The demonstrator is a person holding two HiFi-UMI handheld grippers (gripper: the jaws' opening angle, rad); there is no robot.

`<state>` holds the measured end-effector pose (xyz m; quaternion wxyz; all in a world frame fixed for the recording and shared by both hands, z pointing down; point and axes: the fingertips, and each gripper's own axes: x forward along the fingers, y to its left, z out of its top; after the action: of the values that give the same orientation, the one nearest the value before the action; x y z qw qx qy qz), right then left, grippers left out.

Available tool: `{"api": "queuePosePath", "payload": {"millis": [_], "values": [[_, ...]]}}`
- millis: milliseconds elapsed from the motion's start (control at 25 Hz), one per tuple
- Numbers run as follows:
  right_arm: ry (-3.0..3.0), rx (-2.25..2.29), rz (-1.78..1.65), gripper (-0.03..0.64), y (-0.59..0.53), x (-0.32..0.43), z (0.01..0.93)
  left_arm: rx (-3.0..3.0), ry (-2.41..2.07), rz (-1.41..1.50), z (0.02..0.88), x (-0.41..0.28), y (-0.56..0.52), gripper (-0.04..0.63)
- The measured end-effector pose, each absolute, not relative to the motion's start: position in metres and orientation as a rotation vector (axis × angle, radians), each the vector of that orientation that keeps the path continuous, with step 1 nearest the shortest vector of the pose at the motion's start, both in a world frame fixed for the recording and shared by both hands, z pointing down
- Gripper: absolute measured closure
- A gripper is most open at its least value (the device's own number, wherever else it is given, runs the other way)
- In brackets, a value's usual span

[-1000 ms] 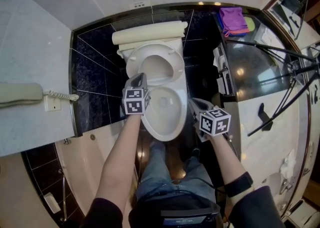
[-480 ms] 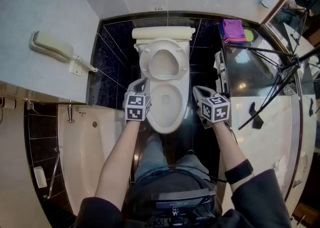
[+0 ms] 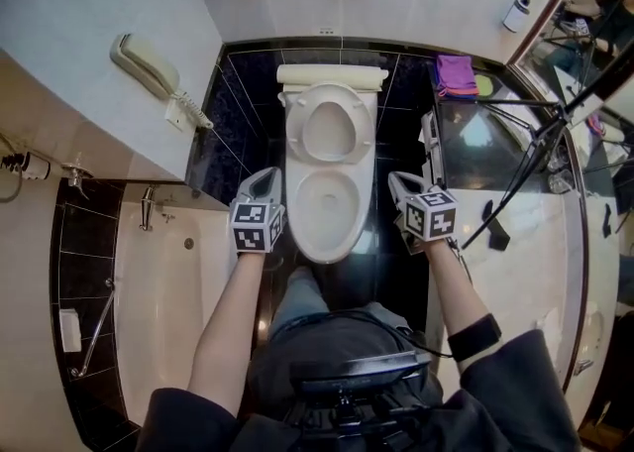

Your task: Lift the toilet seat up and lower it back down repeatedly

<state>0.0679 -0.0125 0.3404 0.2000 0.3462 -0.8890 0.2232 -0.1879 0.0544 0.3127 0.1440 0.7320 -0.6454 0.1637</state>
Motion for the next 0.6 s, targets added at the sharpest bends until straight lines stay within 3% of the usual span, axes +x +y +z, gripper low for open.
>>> {"api": "queuePosePath", "payload": {"millis": [600], "values": [[-2.477, 1.021, 0.567, 0.604, 0.035, 0.102, 0.33, 2.099, -1.892, 0.434, 0.306, -0.18, 0.119, 0.597]]}}
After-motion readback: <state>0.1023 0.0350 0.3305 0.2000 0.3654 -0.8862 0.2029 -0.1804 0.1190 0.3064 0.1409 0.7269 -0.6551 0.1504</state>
